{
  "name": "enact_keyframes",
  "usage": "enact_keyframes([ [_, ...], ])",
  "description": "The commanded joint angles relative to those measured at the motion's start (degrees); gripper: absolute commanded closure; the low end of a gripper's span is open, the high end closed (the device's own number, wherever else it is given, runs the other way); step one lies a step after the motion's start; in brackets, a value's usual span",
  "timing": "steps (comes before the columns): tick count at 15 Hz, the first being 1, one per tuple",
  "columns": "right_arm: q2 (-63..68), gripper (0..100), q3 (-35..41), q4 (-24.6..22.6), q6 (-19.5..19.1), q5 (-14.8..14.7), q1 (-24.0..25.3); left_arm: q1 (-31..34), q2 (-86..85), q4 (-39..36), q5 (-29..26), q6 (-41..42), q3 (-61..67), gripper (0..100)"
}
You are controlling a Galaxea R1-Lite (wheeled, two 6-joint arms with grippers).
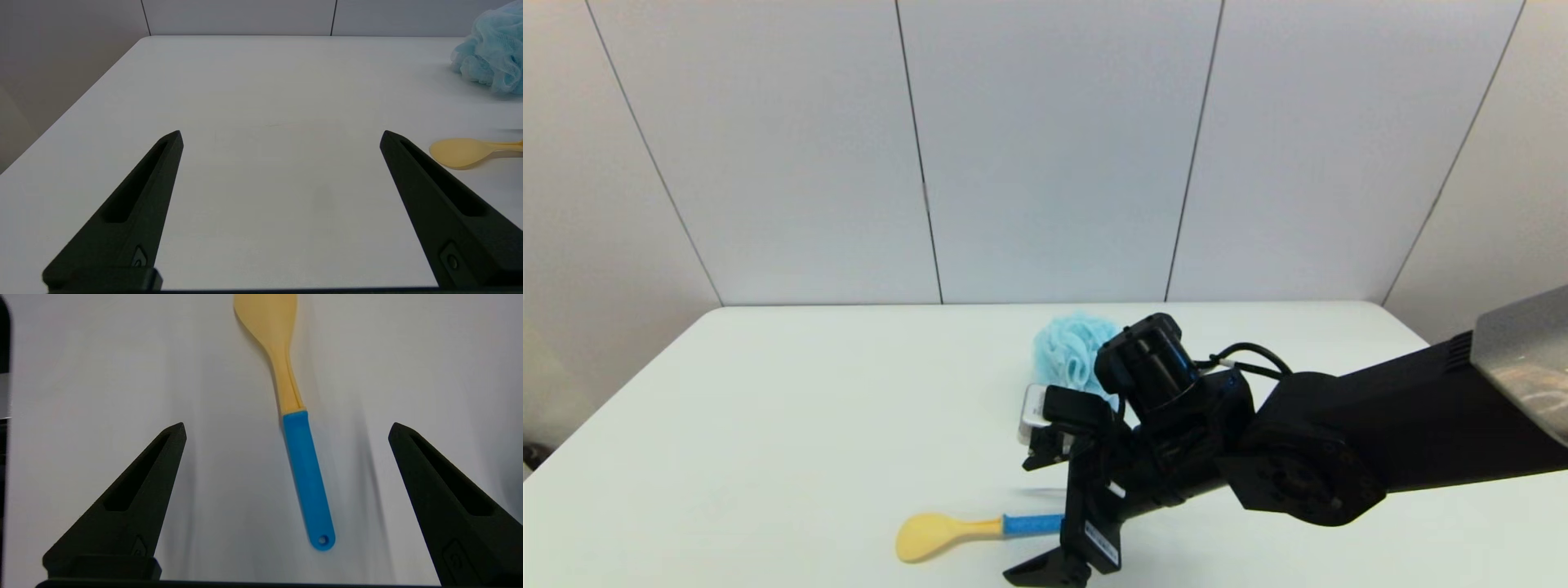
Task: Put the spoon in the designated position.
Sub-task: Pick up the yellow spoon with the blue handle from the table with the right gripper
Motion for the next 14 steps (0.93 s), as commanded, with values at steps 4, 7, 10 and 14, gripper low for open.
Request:
enact_keyframes([
  [4, 3.5, 0, -1.9, -2.6, 2.4, -4.5, 2.5, -0.1, 0.1, 0.0, 0.0, 0.0, 0.0, 0],
  [7, 3.8, 0, -1.9, -3.1, 2.4, -4.6, 2.9, 0.0, 0.1, 0.0, 0.0, 0.0, 0.0, 0],
  [10, 4.0, 0, -1.4, -3.0, 2.4, -5.1, 3.3, -0.1, 0.1, 0.0, 0.0, 0.0, 0.0, 0],
  [14, 5.1, 0, -1.4, -3.2, 2.4, -5.5, 3.7, 0.0, 0.1, 0.0, 0.0, 0.0, 0.0, 0],
])
